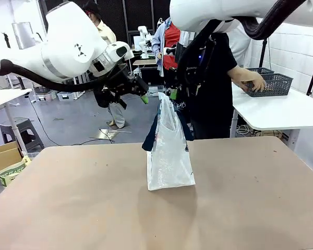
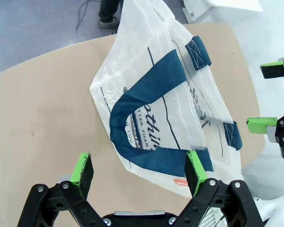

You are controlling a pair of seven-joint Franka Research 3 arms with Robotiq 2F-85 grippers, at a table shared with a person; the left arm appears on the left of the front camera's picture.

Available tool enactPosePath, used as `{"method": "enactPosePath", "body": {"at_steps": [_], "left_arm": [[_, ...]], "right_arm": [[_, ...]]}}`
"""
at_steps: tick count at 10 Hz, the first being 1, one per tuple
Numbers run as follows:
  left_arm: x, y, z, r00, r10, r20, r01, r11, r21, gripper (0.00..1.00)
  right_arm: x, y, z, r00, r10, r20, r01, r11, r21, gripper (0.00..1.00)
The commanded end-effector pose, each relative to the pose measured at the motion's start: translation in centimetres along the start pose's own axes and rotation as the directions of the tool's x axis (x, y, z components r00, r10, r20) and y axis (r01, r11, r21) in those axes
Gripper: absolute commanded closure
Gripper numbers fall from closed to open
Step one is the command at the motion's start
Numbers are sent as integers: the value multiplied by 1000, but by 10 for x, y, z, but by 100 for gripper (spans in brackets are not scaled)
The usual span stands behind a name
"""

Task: Transfer purchased items from the store into the shopping bag.
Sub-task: Open the Reusable shopping bag in the center of the table.

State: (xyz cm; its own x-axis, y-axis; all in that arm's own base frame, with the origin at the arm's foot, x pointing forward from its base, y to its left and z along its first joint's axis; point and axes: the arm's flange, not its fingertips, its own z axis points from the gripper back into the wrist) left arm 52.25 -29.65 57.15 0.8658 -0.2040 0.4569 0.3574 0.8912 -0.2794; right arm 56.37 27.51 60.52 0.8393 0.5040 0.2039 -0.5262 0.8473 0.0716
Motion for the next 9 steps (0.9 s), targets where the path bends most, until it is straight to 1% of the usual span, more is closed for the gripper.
{"method": "enactPosePath", "body": {"at_steps": [1,2,3,4,6,7,8,9], "left_arm": [[-14,4,16,999,-32,2,32,999,15,0],[0,0,0,1000,0,0,0,1000,0,0],[10,-6,-8,994,106,-31,-106,994,2,0],[17,-14,-16,989,140,-43,-139,990,21,0],[26,-16,-20,982,182,-47,-183,983,-12,0],[34,-18,-27,981,189,-45,-190,982,-16,0],[39,-22,-28,983,180,-29,-181,983,-19,0],[42,-22,-30,982,183,-38,-184,983,-20,0]], "right_arm": [[-17,-3,13,1000,8,26,-8,1000,-6,0],[0,0,0,1000,0,0,0,1000,0,0],[1,1,-7,1000,-18,-19,18,1000,18,0],[5,1,-12,997,-54,-49,56,998,24,0],[16,8,-22,976,-170,-133,178,983,47,0],[24,8,-28,972,-190,-140,196,980,29,0],[28,8,-30,972,-191,-139,199,979,45,0],[32,10,-32,971,-199,-136,208,976,57,0]]}}
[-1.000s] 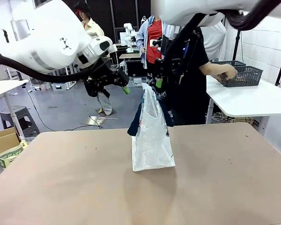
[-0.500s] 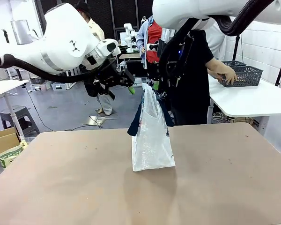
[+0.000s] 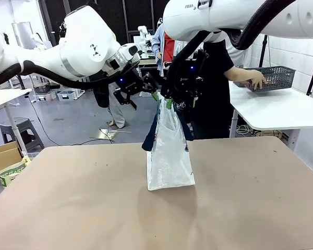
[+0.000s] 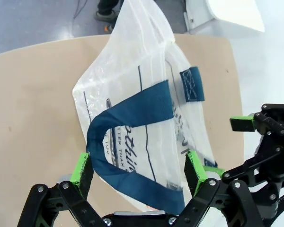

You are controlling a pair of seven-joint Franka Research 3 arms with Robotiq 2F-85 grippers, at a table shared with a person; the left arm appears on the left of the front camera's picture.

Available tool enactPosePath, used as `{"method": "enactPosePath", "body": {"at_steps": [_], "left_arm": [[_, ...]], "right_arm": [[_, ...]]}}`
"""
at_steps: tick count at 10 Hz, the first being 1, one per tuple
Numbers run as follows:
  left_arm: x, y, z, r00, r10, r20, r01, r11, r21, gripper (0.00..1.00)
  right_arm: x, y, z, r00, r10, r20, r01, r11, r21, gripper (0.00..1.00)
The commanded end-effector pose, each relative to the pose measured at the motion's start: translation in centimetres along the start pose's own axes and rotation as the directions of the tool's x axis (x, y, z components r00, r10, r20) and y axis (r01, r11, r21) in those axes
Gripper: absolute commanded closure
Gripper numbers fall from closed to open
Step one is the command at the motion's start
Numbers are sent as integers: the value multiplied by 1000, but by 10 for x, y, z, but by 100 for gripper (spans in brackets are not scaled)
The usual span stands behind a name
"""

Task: Transfer purchased items from the store into the shopping bag.
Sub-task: Open the Reusable shopping bag in the center of the table.

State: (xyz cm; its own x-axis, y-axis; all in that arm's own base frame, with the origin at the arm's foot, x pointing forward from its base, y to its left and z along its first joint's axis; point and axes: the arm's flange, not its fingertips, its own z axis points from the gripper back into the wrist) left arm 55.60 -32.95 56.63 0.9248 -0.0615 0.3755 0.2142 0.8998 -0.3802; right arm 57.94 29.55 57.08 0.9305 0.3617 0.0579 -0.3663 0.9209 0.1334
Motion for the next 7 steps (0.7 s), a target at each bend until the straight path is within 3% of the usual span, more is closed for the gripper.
{"method": "enactPosePath", "body": {"at_steps": [1,7], "left_arm": [[8,-7,-6,1000,10,-14,-10,1000,-1,0],[16,-10,-31,999,18,-29,-19,1000,-24,0]], "right_arm": [[19,5,8,1000,-26,-9,26,999,25,0],[39,-6,-3,992,-125,-27,126,991,35,0]]}}
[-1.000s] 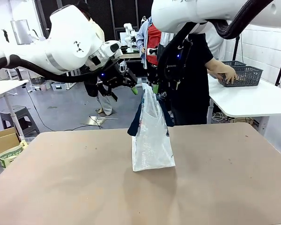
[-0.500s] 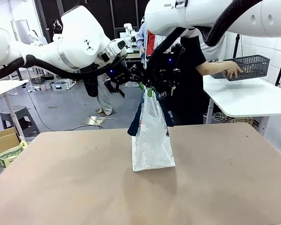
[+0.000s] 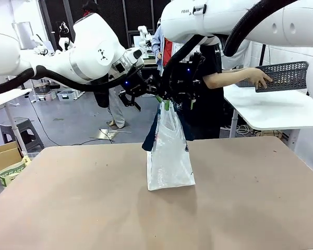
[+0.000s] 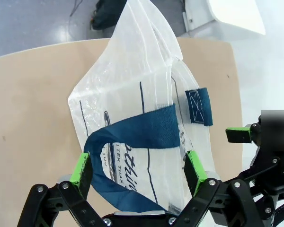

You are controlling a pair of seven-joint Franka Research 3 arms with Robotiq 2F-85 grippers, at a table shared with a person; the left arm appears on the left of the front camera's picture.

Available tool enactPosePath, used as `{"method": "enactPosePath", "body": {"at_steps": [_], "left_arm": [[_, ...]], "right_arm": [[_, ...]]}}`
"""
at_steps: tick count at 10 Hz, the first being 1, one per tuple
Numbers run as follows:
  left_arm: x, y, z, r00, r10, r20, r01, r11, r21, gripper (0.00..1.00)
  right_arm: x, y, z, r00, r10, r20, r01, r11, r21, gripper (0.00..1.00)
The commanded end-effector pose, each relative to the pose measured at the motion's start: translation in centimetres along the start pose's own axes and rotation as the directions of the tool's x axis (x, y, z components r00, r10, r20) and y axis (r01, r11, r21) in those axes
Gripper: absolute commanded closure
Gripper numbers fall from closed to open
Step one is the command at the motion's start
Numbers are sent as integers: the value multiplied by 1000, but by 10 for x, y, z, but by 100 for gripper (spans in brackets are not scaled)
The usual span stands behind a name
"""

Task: Transfer purchased items from the store into the shopping bag.
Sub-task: Open the Reusable shopping bag in the center of the table.

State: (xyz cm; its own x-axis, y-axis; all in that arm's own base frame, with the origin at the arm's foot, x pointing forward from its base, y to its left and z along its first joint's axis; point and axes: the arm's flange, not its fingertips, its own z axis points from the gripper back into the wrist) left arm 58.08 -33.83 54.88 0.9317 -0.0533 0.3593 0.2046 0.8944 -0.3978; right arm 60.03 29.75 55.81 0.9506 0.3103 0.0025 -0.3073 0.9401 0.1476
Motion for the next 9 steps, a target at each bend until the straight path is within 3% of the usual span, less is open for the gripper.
{"method": "enactPosePath", "body": {"at_steps": [1,6,9], "left_arm": [[-3,-15,-7,1000,5,-22,-5,1000,-13,0],[2,-6,2,999,39,4,-38,999,-39,0],[-10,-13,10,999,-26,-22,25,997,-72,0]], "right_arm": [[23,-1,11,998,-68,17,67,997,39,0],[29,-31,14,997,-77,19,74,992,99,0],[36,-34,12,994,-104,27,100,988,115,0]]}}
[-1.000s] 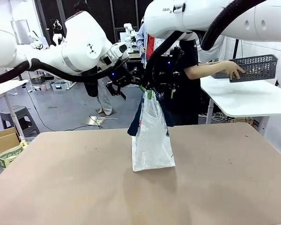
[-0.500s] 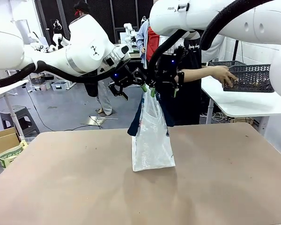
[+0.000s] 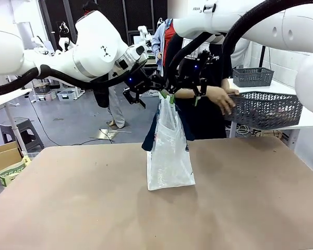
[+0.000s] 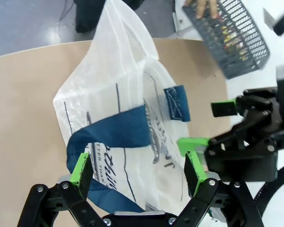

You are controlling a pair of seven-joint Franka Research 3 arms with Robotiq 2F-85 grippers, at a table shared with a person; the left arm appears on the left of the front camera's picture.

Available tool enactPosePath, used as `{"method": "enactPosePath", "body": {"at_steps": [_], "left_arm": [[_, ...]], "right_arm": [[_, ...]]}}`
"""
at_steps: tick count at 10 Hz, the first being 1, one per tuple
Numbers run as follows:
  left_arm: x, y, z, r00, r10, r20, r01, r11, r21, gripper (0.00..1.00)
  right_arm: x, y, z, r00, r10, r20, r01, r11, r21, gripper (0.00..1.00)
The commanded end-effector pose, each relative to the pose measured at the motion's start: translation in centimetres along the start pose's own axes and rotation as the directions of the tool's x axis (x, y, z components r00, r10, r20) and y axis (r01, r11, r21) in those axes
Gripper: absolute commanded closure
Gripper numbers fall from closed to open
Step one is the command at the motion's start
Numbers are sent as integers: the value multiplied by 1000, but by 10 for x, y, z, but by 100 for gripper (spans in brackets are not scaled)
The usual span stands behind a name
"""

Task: Transfer purchased items from the store into the shopping bag.
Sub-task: Open the Reusable shopping bag in the center of the table.

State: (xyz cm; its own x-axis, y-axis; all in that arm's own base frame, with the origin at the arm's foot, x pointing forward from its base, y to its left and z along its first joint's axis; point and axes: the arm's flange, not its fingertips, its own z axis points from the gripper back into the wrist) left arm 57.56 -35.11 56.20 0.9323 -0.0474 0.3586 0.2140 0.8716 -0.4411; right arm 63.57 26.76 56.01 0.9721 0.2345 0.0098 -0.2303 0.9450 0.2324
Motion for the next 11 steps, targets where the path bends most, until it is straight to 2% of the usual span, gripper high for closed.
{"method": "enactPosePath", "body": {"at_steps": [1,6,10,11], "left_arm": [[-11,3,1,999,-44,-31,44,999,-17,0],[-14,6,-18,995,-56,-79,58,998,18,0],[-14,11,-29,993,-81,-85,87,994,68,0],[-14,9,-30,995,-46,-89,50,998,36,0]], "right_arm": [[16,5,3,999,-33,12,33,999,22,0],[24,15,-1,1000,-20,-13,20,1000,5,0],[22,25,-10,999,-5,-32,2,998,-69,0],[10,16,-16,1000,15,-16,-15,1000,-17,0]]}}
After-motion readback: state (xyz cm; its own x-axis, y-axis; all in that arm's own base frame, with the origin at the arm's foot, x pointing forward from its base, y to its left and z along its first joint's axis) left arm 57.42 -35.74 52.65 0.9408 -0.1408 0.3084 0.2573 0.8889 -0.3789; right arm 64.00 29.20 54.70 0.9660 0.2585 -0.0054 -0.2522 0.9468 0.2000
